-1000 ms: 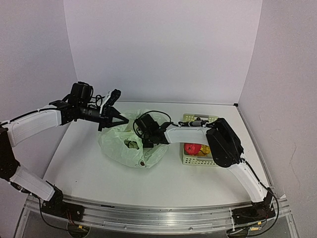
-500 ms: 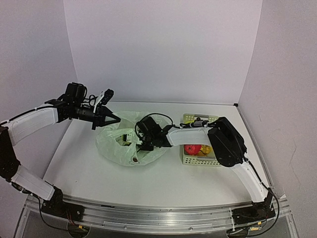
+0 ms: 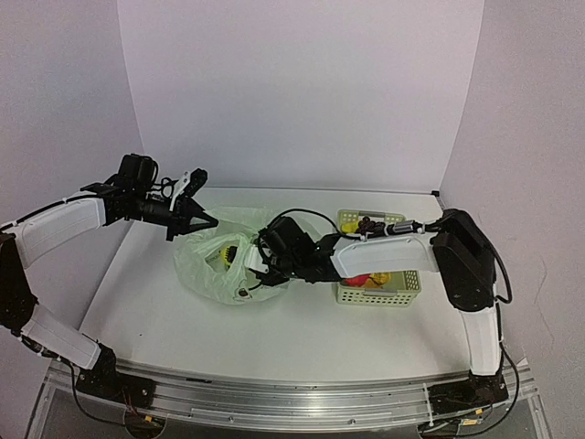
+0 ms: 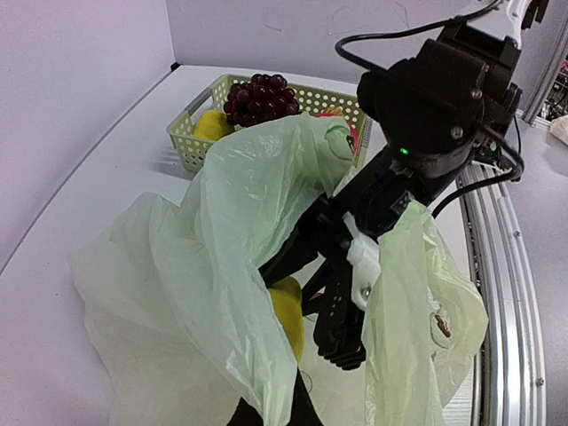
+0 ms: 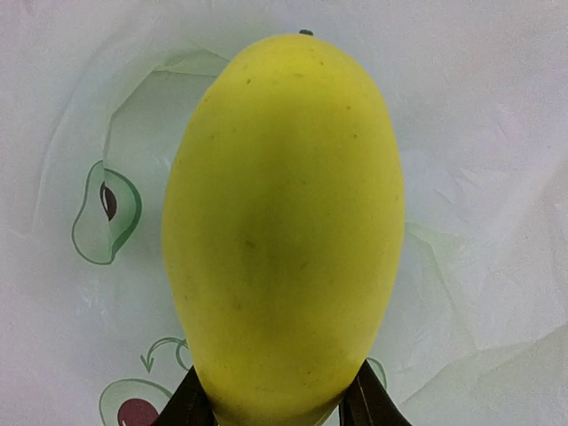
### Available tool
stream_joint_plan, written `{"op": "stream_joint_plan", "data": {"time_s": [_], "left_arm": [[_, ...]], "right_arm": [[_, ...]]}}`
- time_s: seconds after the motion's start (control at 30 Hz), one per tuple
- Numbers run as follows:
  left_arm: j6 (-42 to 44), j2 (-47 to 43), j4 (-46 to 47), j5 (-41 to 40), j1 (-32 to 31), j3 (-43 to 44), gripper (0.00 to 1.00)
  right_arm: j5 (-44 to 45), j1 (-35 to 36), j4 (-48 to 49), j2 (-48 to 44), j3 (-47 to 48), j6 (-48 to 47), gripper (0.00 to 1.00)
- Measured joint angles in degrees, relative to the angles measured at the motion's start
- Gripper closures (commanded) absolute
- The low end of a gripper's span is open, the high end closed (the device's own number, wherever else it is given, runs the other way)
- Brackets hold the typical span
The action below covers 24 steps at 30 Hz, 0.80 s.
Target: Untie the knot of the plastic bag and take out the fruit
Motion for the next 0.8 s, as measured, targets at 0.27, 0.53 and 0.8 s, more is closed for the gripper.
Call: {"op": "stream_joint_plan", "data": {"time_s": [0.27,0.53,0.8], "left_arm": [[1.2,0.0,-0.2,-1.3,0.0,-0.2,1.00],[-0.4,0.1,1.6,-2.8,0.0,-0.2,1.00],[-3.5,0.9,4.0,-4.5,0.0,-0.2,1.00]], "right_arm": [[-0.2,0.2,0.3,-5.7,-5.1,4.6,0.89],[-2.5,2.8,-0.7,-16.8,-9.0,10.5,0.90],[-6.4,2.7,-1.3,-30.4,-13.1,21.2,0.90]]}}
